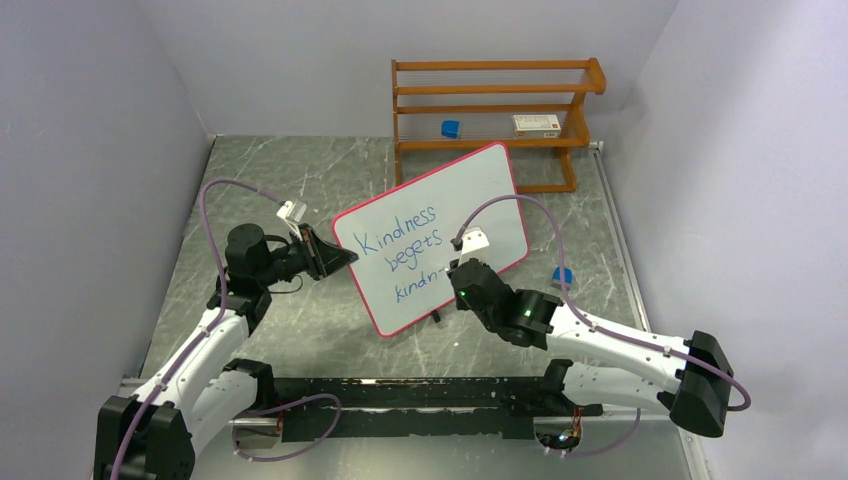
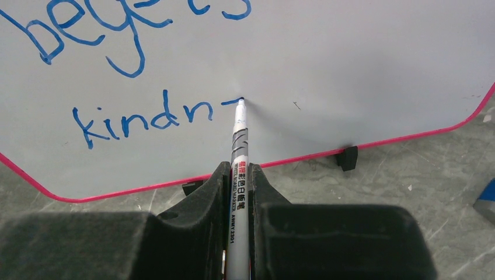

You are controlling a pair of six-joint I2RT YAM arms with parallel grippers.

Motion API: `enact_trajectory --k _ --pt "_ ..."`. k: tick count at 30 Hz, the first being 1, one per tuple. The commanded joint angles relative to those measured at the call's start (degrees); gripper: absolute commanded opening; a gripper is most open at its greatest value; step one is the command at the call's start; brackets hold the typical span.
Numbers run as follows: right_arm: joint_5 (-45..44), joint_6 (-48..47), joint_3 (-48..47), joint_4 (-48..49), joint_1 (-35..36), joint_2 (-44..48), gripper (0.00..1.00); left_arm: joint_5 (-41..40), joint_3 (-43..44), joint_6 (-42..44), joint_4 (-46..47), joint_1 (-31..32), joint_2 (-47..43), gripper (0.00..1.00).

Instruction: Write a sentence on the whiteboard

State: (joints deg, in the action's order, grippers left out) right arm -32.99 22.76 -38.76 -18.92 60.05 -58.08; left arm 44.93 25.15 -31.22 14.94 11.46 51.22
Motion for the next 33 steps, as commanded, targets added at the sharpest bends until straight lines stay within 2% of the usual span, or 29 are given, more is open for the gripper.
enact_trajectory --k 1,12,33 --pt "-1.43 -0.89 0.18 2.29 -0.60 0.87 0.00 -1.99 1.32 1.12 -1.12 0.31 -0.02 0.05" --pt "0.96 -2.00 0.05 3.59 -0.58 1.01 0.00 -1.94 1.22 0.90 -0.70 0.31 0.19 0.05" --pt "5.44 -1.53 -0.09 -1.31 -0.53 -0.75 0.00 -2.08 1.24 0.94 -0.65 0.27 0.26 0.05"
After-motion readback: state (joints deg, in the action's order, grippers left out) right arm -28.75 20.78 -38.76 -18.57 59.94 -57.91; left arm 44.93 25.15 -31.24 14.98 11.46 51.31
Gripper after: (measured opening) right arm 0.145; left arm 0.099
